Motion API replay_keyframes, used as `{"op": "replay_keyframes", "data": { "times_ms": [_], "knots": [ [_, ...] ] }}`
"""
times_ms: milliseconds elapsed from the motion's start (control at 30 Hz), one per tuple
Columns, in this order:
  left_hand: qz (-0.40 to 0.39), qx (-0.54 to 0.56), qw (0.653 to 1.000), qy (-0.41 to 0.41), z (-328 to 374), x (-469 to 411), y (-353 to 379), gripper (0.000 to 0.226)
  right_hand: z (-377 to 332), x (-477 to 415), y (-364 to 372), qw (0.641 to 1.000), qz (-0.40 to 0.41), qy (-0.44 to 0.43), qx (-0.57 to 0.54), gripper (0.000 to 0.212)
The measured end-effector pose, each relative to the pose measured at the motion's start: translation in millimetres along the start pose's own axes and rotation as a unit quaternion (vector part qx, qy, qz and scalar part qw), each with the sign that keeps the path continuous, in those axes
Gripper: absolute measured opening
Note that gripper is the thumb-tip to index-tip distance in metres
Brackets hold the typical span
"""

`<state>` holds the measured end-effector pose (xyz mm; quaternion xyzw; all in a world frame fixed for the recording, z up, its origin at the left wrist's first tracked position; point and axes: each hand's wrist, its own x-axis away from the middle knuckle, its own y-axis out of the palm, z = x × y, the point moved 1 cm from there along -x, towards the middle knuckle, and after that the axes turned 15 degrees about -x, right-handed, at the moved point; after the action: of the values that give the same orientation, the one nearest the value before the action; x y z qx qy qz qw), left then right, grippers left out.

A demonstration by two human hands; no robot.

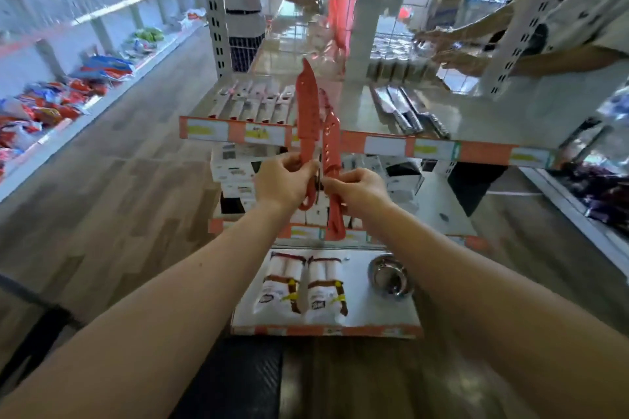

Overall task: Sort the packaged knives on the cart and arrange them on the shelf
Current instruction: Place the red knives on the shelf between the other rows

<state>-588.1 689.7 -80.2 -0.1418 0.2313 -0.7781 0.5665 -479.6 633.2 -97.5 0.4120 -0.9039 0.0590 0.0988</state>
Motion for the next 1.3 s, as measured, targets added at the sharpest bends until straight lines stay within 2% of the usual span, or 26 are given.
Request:
{"op": "replay_keyframes", "data": {
  "times_ms": [267,367,633,833,933,1033,1300],
  "knots": [
    [-0.024,0.003,1.000,-0.020,47.7,-20.7,45.3,0.027,-27.1,-38.5,-67.0,0.999,0.038,-0.004,0.021,0.029],
    [-0.040,-0.016,0.999,-0.015,49.9,-47.4,50.6,0.026,-41.3,-58.6,-68.8,0.998,0.038,-0.029,0.035,0.028],
    [-0.092,-0.156,0.983,0.027,62.5,-137.4,66.2,0.028,-83.1,-121.0,-57.2,0.983,0.027,-0.096,0.156,0.033],
    [-0.115,-0.143,0.983,0.027,74.3,-176.5,85.1,0.026,-92.1,-160.3,-55.2,0.977,0.046,-0.081,0.194,0.039],
    [-0.110,-0.198,0.974,0.021,65.5,-189.5,93.1,0.029,-89.5,-176.7,-52.4,0.973,0.050,-0.073,0.212,0.044],
    [-0.094,-0.269,0.958,0.021,59.9,-197.7,97.3,0.036,-85.1,-191.6,-47.5,0.970,0.048,-0.064,0.232,0.042],
    [-0.065,-0.358,0.927,0.091,62.9,-213.4,107.1,0.032,-76.9,-220.7,-33.1,0.958,0.047,-0.070,0.274,0.049]
  ]
}}
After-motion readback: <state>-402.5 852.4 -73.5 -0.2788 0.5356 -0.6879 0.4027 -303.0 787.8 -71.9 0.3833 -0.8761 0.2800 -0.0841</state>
